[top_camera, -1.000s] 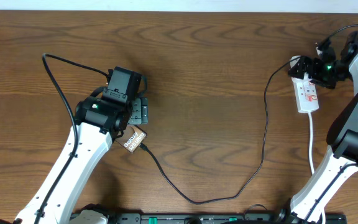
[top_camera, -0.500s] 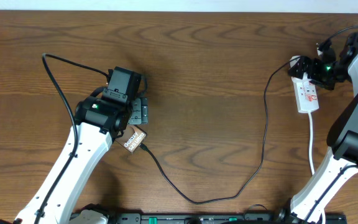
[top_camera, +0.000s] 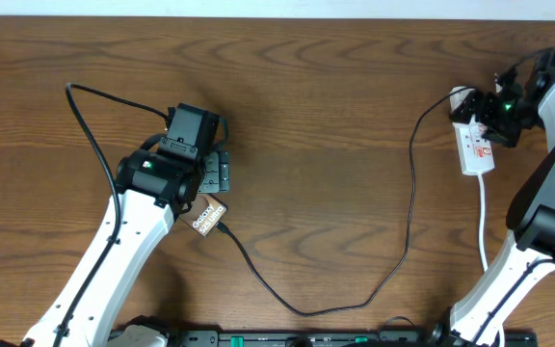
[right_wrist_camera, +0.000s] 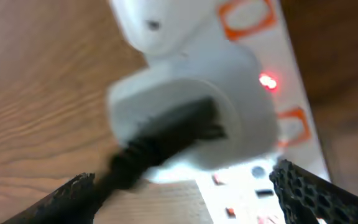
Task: Plug charger to phone and switch on socket
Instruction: 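Press down the power strip switch beside the plug with the right gripper, then lift the right gripper up and away from the power strip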
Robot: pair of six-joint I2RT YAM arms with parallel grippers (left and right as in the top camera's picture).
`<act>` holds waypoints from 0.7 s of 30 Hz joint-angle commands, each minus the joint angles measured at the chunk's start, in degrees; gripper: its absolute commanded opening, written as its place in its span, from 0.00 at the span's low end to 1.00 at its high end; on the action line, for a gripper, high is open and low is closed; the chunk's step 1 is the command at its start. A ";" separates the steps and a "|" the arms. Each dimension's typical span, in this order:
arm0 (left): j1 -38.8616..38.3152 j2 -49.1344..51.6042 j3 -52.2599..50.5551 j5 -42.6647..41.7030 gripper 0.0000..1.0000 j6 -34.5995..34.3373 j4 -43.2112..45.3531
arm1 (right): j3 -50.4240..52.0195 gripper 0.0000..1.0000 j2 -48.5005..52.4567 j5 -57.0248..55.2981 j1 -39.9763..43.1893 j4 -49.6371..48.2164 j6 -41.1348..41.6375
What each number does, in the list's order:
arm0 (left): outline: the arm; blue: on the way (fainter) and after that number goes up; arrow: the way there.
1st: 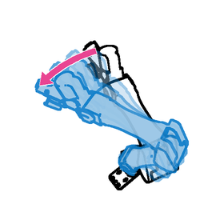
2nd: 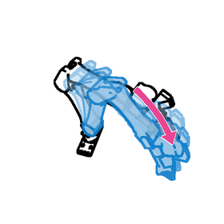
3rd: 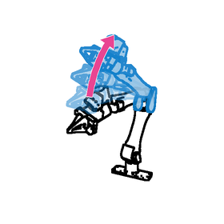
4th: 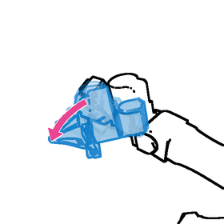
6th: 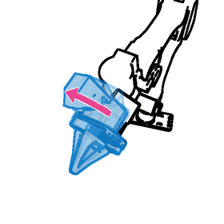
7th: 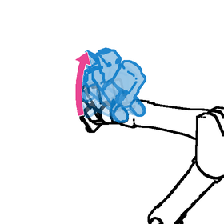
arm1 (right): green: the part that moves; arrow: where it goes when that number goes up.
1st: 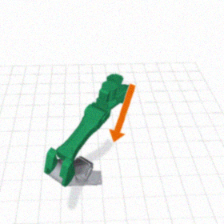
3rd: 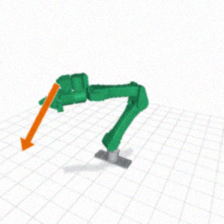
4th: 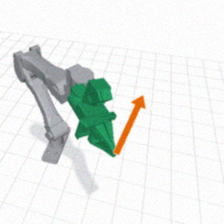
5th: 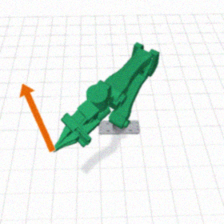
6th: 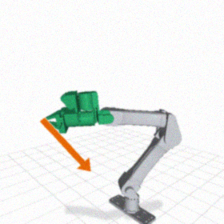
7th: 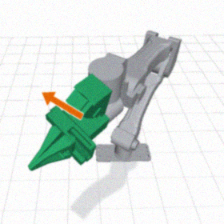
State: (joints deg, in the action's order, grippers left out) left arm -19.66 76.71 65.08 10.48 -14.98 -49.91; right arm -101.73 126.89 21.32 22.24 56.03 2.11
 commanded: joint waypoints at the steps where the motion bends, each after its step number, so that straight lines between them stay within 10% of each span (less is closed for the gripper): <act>1: -0.04 -0.74 1.68 0.72 0.89 0.13 -0.17 | 1.22 0.91 -4.66 -8.48 0.28 1.14 5.66; 21: -0.04 -0.74 1.68 0.72 0.89 0.13 -0.15 | 1.25 0.99 -32.92 -13.55 -0.26 21.33 9.25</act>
State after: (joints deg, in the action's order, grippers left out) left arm -19.66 76.71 65.08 10.48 -14.98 -49.91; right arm -100.36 96.05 7.81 22.26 77.19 10.22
